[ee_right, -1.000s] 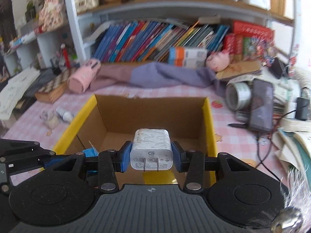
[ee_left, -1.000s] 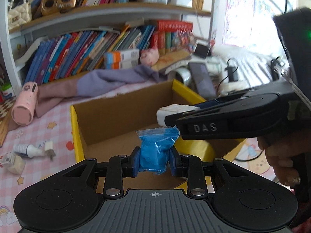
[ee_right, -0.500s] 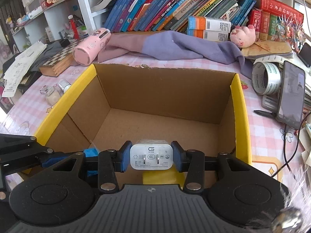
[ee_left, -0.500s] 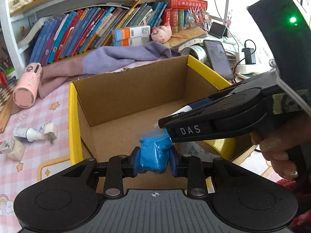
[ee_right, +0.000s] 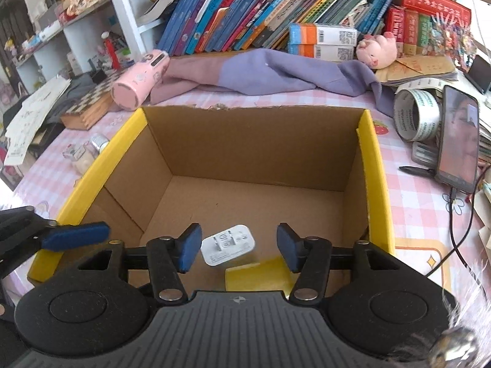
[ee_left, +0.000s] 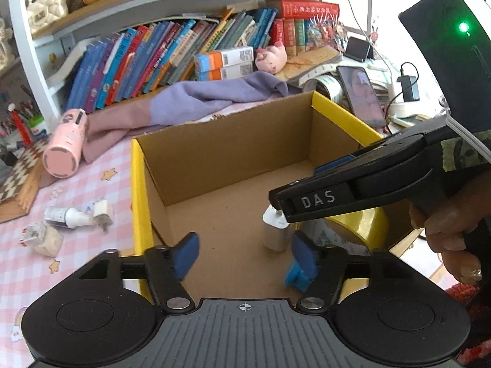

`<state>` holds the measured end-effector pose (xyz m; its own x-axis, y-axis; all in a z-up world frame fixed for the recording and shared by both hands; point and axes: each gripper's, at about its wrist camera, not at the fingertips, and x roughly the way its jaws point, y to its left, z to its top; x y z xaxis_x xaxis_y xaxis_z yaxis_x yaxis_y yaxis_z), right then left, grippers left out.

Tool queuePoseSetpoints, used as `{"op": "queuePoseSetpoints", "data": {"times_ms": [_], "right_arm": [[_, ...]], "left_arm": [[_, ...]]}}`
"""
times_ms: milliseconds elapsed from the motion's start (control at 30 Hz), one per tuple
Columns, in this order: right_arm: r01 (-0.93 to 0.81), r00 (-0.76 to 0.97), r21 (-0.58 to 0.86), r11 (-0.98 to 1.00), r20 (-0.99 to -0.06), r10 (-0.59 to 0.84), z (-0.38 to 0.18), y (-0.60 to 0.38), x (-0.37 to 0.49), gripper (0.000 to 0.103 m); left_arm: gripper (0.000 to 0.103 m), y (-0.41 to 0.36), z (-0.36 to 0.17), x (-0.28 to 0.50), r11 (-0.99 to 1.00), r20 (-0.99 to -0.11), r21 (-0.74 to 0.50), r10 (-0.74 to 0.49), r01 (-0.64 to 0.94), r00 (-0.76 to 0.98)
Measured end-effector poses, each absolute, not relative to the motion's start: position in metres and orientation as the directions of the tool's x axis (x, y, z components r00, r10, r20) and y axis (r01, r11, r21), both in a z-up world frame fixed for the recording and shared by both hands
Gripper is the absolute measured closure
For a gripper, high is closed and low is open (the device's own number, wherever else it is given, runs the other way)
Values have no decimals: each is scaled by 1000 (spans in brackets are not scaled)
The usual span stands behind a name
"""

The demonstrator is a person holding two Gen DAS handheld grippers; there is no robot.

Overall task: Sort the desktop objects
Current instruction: 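Open both grippers over the yellow box to drop the bag and charger, then withdraw both open grippers from the box toward the remaining table items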

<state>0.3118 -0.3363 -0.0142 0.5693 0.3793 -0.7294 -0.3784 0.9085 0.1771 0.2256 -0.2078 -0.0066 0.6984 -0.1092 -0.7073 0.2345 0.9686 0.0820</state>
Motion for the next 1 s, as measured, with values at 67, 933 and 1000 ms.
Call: {"op": "queuePoseSetpoints", "data": {"times_ms": [67, 933, 1000], "right_arm": [[-365, 582, 192, 911, -716, 385, -11, -340, 309, 48], [-203, 777, 138, 969, -580, 245, 31, -326, 209, 35], [-183, 788, 128, 975, -573, 223, 33, -320, 197, 33]], "left_arm": [[20, -208, -4, 222, 967, -695, 88, -111, 237, 711], [1, -173, 26, 143, 944, -521, 125, -199, 305, 830], [1, -164, 27, 134, 942, -515, 118, -212, 313, 831]]}}
